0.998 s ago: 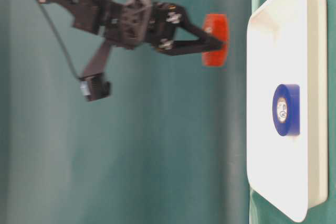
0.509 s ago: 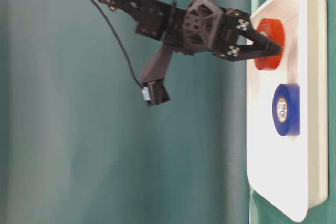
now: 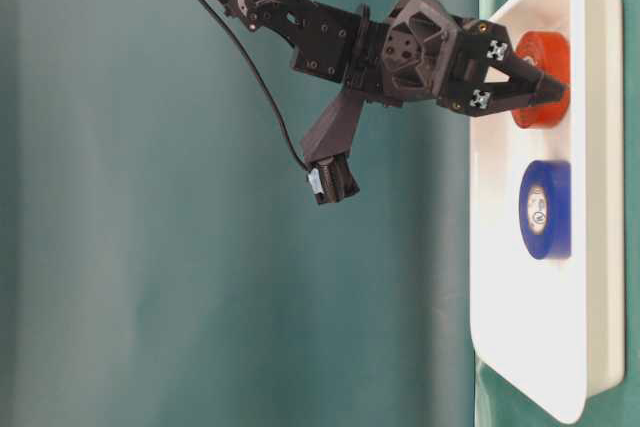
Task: Pick up the tape from a random location and place it into the white case.
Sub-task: 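Lower the red tape into the tray beside the blue tape, open right gripper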
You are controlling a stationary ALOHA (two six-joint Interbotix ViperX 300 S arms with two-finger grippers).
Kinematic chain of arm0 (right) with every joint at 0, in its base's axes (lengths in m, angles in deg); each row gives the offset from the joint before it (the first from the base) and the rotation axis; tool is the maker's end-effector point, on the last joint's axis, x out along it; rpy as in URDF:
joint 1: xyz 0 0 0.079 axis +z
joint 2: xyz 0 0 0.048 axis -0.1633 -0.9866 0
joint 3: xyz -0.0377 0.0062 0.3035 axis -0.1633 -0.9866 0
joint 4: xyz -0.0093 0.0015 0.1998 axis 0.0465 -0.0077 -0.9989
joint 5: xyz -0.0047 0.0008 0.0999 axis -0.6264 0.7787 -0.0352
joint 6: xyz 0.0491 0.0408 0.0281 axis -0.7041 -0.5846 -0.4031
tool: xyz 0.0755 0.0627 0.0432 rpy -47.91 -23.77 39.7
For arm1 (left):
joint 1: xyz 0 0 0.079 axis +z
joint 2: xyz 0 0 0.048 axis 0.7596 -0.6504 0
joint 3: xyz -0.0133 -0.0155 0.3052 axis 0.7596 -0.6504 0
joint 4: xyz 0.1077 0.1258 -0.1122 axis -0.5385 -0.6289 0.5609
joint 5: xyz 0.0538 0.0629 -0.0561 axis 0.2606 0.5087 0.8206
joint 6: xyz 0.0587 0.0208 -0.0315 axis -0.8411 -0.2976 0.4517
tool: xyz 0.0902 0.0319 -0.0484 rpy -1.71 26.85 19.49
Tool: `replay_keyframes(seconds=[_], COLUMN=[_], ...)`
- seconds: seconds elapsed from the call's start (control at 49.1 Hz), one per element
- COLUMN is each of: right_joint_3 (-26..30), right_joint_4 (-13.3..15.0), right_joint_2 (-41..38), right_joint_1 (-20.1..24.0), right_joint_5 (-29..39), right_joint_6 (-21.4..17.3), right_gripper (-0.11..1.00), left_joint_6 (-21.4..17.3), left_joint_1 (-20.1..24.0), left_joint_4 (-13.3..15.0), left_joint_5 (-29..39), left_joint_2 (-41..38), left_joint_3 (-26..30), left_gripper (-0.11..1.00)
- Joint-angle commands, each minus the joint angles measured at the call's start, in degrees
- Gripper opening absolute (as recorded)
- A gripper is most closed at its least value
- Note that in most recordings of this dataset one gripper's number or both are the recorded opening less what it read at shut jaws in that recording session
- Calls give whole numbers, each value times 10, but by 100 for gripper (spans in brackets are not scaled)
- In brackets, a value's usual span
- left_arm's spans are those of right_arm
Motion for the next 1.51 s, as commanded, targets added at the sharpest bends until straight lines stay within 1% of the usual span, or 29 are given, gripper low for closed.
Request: replay_keyframes(seconds=[0.0,0.204,0.224,0.244,0.285,0.305,0.387,0.428,0.468,0.509,0.59,0.713,0.998,1.079,1.486], right_joint_3=[7,11,11,11,13,14,18,19,23,26,35,53,96,101,101], right_joint_4=[-2,-2,-2,-2,-1,-1,1,1,1,1,2,5,40,41,42], right_joint_2=[11,11,11,12,14,15,25,33,43,54,78,113,178,191,192], right_joint_1=[0,-1,-1,-1,-1,-1,-1,-1,-1,-1,-1,-1,-1,-1,0], right_joint_5=[-2,2,3,4,7,8,18,25,35,45,69,111,210,221,218], right_joint_6=[0,-2,-3,-3,-4,-4,-4,-4,-4,-4,-3,1,-2,-2,-4], right_gripper=[30,30,32,36,48,57,79,87,91,91,87,88,88,88,88], left_joint_6=[1,1,1,1,1,1,1,1,1,1,1,1,1,1,1], left_joint_1=[-1,-1,-1,-1,-1,-1,-1,-1,-1,-1,-1,-1,-1,-1,-1], left_joint_4=[1,0,0,1,0,0,0,1,0,0,0,1,1,0,0], left_joint_5=[-4,-4,-4,-4,-4,-4,-4,-4,-4,-4,-4,-4,-4,-4,-4], left_joint_2=[-4,-4,-4,-4,-4,-4,-4,-4,-4,-4,-4,-4,-4,-4,-4], left_joint_3=[5,4,4,5,4,4,5,5,4,4,5,5,5,4,5], left_gripper=[97,97,97,97,97,97,97,97,97,97,97,97,97,97,97])
